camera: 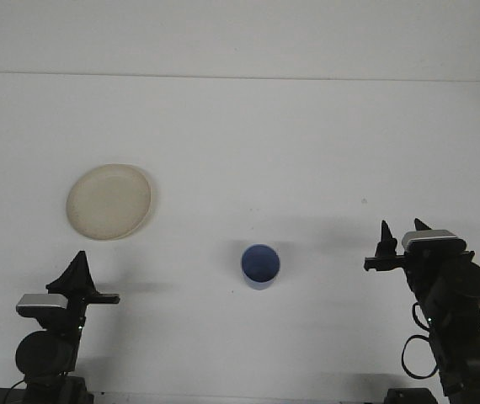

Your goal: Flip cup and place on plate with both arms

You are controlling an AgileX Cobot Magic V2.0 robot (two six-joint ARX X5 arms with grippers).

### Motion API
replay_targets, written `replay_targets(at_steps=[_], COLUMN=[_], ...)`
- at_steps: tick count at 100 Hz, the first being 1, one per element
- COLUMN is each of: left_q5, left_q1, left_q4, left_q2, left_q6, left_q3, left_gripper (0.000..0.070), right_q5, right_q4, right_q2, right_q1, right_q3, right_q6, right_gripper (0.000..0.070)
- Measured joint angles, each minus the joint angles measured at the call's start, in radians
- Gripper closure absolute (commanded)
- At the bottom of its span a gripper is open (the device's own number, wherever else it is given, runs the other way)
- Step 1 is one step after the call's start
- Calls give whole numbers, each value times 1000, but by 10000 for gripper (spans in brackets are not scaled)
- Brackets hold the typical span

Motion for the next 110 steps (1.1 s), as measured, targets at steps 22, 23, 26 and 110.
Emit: replay_targets(at_steps=[22,23,26,110], left_q5=[0,0,0,0], left_q1=[0,0,0,0], left_q4=[0,0,0,2], left_q2=[0,0,0,0], left_q6=[0,0,0,-26], left_q3=[0,0,0,0], left_gripper=[689,688,689,689], right_q5=[0,0,0,0], right_q4=[40,39,39,57], right_q2=[0,0,0,-1], right_q1=[0,0,0,0], right_q3=[-37,-38,-40,-40], right_q6=[-6,-6,-6,-6], right_gripper=[279,279,279,278])
